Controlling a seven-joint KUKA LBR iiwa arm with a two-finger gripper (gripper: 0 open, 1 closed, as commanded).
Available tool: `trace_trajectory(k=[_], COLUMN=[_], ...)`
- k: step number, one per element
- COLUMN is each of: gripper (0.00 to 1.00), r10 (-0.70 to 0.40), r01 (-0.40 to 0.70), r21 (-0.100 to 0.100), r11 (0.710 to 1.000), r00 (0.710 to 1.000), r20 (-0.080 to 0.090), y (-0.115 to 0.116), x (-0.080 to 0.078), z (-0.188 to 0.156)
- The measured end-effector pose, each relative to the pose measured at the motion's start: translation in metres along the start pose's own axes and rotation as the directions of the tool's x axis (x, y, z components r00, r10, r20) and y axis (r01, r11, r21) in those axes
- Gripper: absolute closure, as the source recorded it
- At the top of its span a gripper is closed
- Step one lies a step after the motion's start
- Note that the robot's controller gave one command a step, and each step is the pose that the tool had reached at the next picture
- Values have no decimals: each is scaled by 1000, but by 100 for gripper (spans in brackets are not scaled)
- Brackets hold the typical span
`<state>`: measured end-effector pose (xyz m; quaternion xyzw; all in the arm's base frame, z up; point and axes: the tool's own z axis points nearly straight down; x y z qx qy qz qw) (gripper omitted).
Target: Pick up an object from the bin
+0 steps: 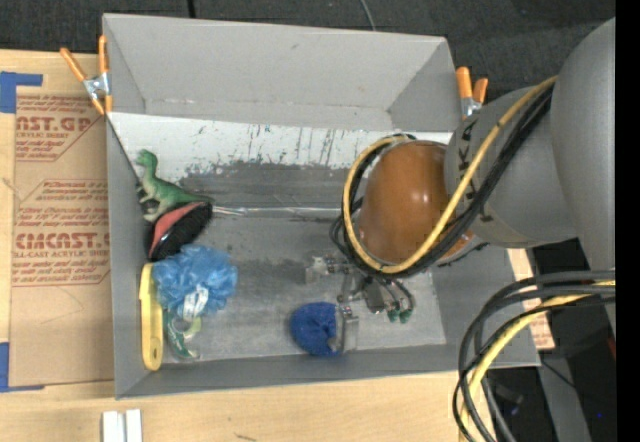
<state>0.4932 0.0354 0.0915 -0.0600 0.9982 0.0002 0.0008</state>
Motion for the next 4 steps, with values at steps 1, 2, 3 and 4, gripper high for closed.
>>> trace_trajectory(k=[1, 2, 3, 4], gripper=[0, 100, 100, 100], r10=[32, -114, -114, -90], r01=[-32, 114, 114, 90], r21=[-1, 0, 0, 0], r11=[999, 993, 993, 996], r00=[999, 993, 993, 996], r20=[3, 2, 2, -1], y=[20, 36, 36, 37], x=[1, 4, 4, 1], z=[20, 20, 20, -183])
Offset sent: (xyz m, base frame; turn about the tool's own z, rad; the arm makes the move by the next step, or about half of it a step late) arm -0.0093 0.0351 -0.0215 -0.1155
